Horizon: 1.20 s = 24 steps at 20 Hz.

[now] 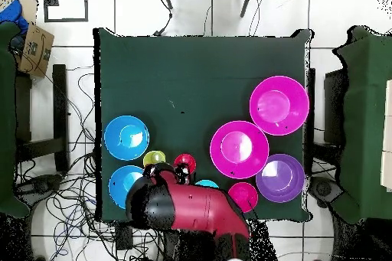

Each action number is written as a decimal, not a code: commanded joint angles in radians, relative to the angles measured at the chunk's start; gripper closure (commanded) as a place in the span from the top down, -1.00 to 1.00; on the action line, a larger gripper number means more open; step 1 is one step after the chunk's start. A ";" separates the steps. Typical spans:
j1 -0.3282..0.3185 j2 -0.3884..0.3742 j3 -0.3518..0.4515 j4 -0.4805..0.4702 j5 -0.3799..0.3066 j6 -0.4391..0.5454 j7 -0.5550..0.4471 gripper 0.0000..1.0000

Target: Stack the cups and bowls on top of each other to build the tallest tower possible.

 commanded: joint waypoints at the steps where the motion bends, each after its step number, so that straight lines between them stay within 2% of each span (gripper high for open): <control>1: -0.045 -0.157 0.106 0.118 0.084 0.174 0.014 1.00; 3: -0.069 -0.149 0.120 0.139 0.099 0.168 -0.007 1.00; 7: -0.083 -0.077 0.109 0.154 0.024 0.057 0.014 1.00; 10: -0.095 -0.061 0.096 0.165 -0.013 0.039 0.017 1.00; 14: -0.104 -0.004 0.083 0.181 -0.074 -0.058 0.036 1.00; 19: -0.095 0.113 0.058 0.169 -0.144 -0.198 0.078 1.00; 24: -0.079 0.177 0.043 0.153 -0.168 -0.251 0.109 1.00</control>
